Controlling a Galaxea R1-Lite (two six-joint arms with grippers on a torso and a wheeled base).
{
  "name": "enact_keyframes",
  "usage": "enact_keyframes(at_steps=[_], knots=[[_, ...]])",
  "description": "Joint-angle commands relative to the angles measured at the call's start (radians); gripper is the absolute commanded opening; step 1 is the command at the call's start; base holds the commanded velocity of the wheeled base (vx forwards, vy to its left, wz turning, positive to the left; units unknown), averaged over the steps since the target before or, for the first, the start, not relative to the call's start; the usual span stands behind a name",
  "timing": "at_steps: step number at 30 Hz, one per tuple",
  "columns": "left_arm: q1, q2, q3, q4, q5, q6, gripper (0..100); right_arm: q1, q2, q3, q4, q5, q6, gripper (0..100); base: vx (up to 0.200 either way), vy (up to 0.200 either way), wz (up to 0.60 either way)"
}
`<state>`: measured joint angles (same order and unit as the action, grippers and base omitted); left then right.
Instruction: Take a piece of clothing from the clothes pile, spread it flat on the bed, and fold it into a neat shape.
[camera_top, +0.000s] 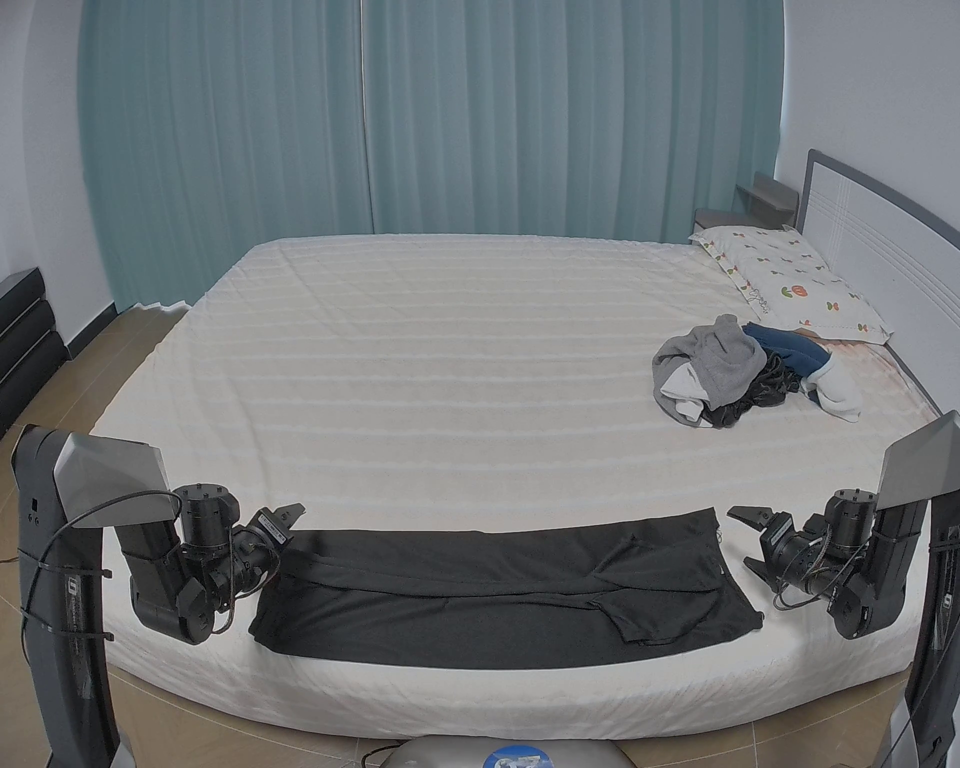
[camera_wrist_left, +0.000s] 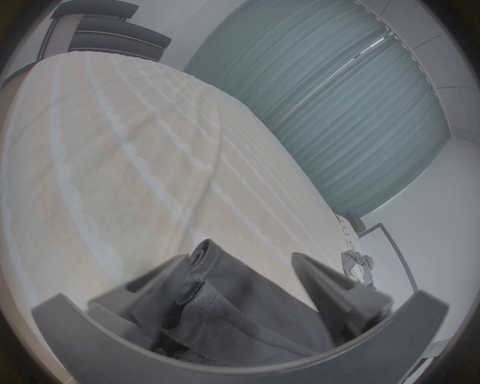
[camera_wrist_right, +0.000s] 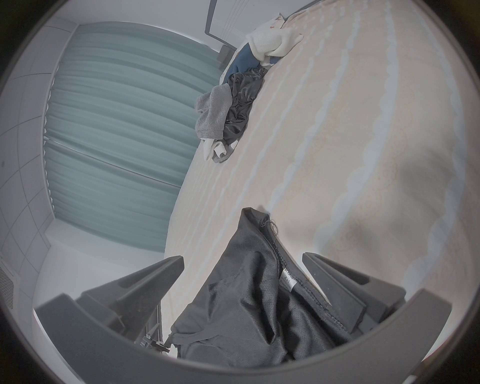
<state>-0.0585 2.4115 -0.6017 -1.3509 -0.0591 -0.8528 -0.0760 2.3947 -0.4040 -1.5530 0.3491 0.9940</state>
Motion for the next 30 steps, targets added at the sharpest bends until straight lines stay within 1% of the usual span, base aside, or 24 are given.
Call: enact_keyframes(at_steps=[1, 4, 11, 21, 22, 26, 30], knots=[[-0.007, 0.026, 0.003, 0.004, 0.009, 0.034, 0, 0.001, 0.004, 0.001, -0.012, 0.001, 0.000, 100, 0.000, 0.000, 0.00], [-0.006, 0.032, 0.000, 0.002, 0.018, 0.061, 0, 0.001, 0.006, 0.001, -0.012, -0.001, 0.000, 100, 0.000, 0.000, 0.00], [0.002, 0.034, -0.007, -0.001, 0.048, 0.055, 0, 0.001, 0.009, 0.002, -0.013, -0.001, -0.002, 100, 0.000, 0.000, 0.00], [0.005, 0.026, -0.001, -0.001, 0.050, 0.055, 0, 0.002, 0.009, 0.002, -0.013, -0.001, -0.003, 100, 0.000, 0.000, 0.00], [0.005, 0.026, -0.001, -0.001, 0.050, 0.055, 100, 0.002, 0.009, 0.002, -0.013, -0.001, -0.003, 100, 0.000, 0.000, 0.00], [0.008, 0.008, 0.013, -0.005, 0.050, 0.040, 100, 0.002, 0.009, 0.004, -0.013, -0.001, -0.005, 100, 0.000, 0.000, 0.00], [0.028, -0.086, 0.069, -0.005, 0.050, 0.034, 100, 0.005, 0.009, 0.007, -0.013, -0.001, -0.005, 100, 0.000, 0.000, 0.00]])
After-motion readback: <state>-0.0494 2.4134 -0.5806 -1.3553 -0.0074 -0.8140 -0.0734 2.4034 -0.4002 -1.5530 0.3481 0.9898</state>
